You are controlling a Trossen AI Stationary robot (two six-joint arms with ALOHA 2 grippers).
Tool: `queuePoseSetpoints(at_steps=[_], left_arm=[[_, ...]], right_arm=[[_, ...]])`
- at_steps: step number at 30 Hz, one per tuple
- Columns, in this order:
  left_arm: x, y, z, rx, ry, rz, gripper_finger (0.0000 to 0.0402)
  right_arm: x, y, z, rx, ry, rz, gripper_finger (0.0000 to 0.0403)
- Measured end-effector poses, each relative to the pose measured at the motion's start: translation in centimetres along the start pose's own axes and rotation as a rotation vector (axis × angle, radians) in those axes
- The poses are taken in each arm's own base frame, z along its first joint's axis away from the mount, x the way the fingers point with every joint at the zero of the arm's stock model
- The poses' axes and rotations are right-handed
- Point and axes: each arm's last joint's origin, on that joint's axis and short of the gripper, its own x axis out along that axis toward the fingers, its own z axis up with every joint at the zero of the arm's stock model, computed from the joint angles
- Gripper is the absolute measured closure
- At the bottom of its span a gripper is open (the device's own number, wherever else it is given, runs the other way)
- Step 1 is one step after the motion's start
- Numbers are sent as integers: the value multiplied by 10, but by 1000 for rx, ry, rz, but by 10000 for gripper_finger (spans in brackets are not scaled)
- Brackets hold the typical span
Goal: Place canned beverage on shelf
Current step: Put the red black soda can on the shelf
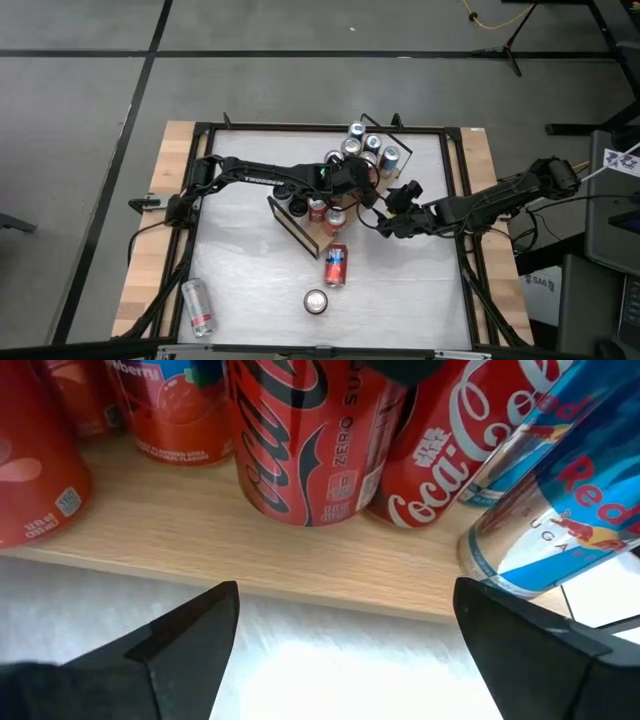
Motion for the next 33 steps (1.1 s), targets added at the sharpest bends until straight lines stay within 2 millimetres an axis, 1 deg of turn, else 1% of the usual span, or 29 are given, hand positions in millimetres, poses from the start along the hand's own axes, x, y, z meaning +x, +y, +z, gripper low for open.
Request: queuePoseSetpoints(at_steps=[6, 18, 27, 33], left_arm=[[0, 0, 0, -30, -1, 0, 99], [0, 0, 0, -31, 0, -1, 98], [0, 0, 0, -31, 1, -2, 98], [0, 0, 0, -31, 2, -2, 98]], right_arm=[[0, 0, 0, 0, 0, 0, 45], [0, 0, 0, 4, -3, 3, 45], [0, 2, 3, 51, -20, 14, 45], [7, 9, 2, 80, -37, 25, 45]])
